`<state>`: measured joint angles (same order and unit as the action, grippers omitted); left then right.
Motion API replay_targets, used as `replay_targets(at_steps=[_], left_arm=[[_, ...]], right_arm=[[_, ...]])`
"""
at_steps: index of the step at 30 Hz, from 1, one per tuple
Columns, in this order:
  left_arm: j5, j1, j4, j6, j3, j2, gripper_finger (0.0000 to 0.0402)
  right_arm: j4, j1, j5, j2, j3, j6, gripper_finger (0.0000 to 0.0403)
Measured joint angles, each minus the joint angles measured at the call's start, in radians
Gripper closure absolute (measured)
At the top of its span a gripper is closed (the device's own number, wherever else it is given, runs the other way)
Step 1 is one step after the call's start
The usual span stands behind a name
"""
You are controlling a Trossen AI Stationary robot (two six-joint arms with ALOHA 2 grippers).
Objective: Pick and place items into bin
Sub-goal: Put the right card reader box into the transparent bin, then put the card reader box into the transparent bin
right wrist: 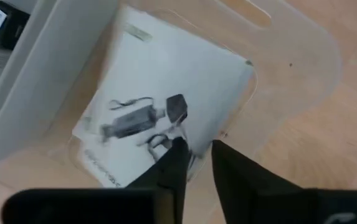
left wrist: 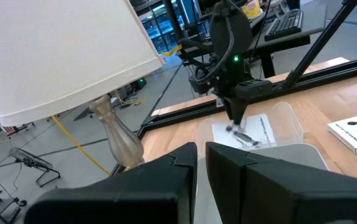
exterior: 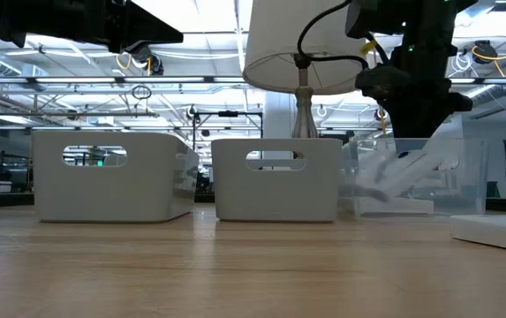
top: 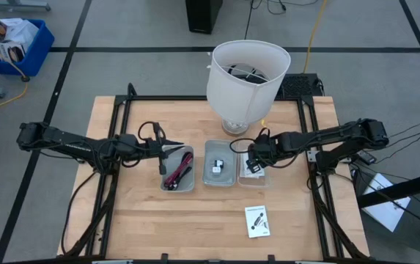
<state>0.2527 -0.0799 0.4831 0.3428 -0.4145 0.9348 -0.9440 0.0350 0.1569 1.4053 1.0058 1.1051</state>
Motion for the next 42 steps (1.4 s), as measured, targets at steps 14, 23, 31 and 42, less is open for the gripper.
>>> replay_targets(at_steps=[14,23,31,42], left_arm=[[0.0,0.0,0.0,0.0,0.0,0.0,0.036],[0.0,0.0,-0.005,0.001,0.0,0.0,0.036],[0.009,0.0,-0.011,-0.01,0.0,0.0,0.036],[0.01,0.0,-0.025,-0.058,0.0,0.0,0.036]], right_arm=[[0.049,0.006,-0.031,-0.074,0.0,-0.03,0.0258],[0.208,0.213,-0.022,-0.264,0.0,-0.046,0.0299],[0.293,0.54,0.113,-0.198,0.0,0.175,0.0397],[0.309,0.806,0.098,0.038,0.0,0.638,0.0402]])
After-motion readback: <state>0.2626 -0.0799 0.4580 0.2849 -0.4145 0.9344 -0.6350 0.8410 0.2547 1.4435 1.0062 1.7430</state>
